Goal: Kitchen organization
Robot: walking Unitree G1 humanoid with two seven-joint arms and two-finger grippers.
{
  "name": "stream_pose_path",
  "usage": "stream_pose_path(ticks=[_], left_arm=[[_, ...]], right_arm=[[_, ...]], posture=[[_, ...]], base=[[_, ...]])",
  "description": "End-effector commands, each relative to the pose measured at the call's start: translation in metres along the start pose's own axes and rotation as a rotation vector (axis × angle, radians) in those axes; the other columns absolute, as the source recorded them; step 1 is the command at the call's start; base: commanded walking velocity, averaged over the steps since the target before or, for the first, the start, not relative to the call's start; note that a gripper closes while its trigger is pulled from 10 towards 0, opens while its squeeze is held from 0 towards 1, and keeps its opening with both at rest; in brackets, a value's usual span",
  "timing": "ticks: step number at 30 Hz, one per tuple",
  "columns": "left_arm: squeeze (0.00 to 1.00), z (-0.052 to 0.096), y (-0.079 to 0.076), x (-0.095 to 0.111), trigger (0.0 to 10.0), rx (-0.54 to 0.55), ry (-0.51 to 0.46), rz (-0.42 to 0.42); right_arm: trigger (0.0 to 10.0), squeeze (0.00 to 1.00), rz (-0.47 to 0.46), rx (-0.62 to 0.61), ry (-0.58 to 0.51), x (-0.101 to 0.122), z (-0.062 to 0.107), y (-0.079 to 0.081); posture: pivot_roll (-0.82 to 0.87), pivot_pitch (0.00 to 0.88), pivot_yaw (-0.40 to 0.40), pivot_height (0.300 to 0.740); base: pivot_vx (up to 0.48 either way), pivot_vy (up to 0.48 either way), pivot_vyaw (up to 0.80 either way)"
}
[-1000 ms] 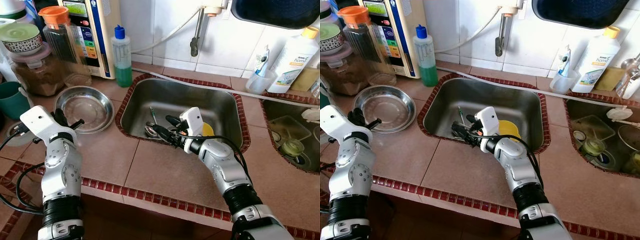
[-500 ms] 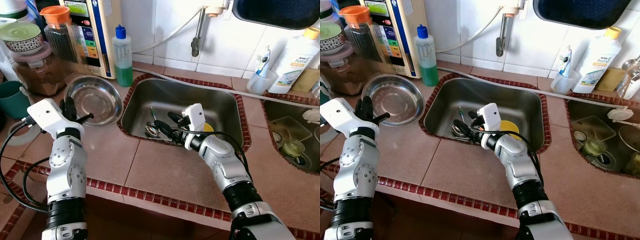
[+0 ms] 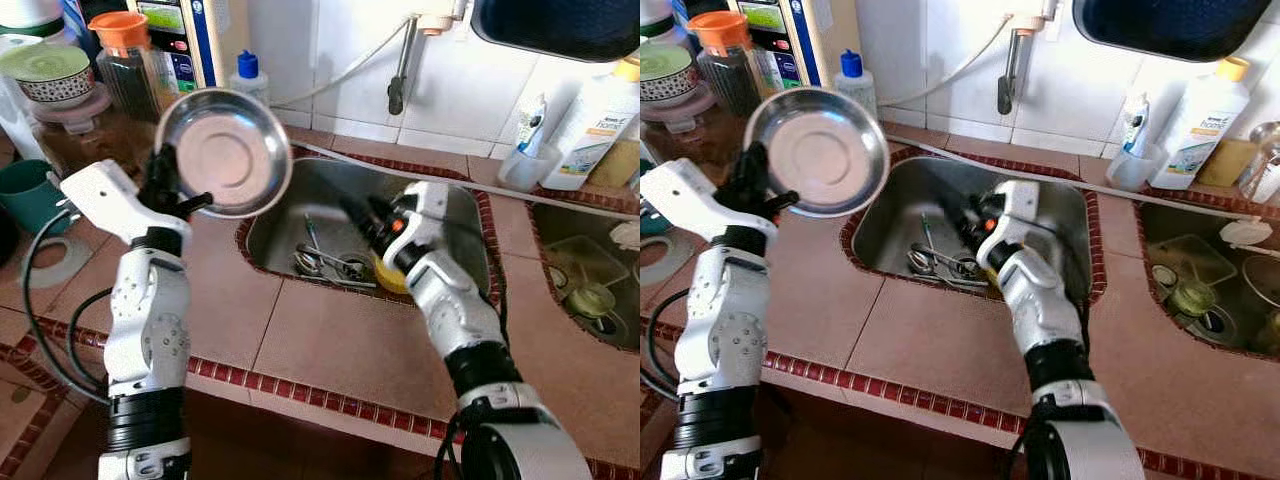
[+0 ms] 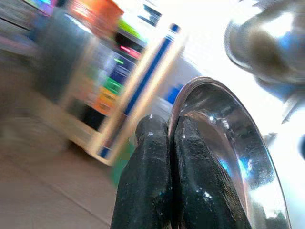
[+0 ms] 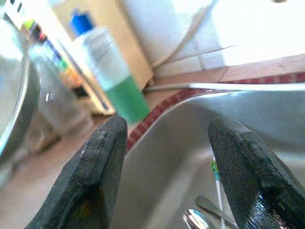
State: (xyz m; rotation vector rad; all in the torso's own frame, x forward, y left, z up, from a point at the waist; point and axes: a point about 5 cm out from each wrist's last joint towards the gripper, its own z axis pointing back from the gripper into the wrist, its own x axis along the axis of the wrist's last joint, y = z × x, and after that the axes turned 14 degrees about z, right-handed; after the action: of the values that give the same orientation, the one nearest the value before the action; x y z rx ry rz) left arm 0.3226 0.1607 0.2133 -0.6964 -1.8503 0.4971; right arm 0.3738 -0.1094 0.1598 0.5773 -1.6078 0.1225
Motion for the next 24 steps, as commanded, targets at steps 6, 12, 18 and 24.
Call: stream_pose_path(ticks=[6,12,18,24], left_arm=[[0.00,0.001,-0.021,-0.010,0.0,-0.089,0.036,0.017],[0.00,0.001,-0.024,-0.012,0.0,-0.101,0.044,0.004],[0.00,0.000,-0.027,-0.017,0.0,-0.110,0.056,0.006],[0.00,0.000,-0.031,-0.020,0.0,-0.127,0.069,0.001]], right_arm=[[10.0,0.00,-0.205,-0.038,-0.144,0.034,-0.011,-0.004],[10.0,0.00,-0.239,0.032,-0.188,0.046,-0.013,0.005],[10.0,0.00,-0.259,0.213,-0.157,0.043,-0.010,0.029],[10.0,0.00,-0.252,0.318,-0.118,0.036,-0.002,0.042]], posture=[[0.12,0.030,-0.036,0.740],[0.12,0.029,-0.037,0.740],[0.11,0.030,-0.038,0.740],[0.11,0.025,-0.034,0.740]], base=[[0.000,0.000,0.00],[0.000,0.000,0.00],[0.000,0.000,0.00],[0.000,0.000,0.00]])
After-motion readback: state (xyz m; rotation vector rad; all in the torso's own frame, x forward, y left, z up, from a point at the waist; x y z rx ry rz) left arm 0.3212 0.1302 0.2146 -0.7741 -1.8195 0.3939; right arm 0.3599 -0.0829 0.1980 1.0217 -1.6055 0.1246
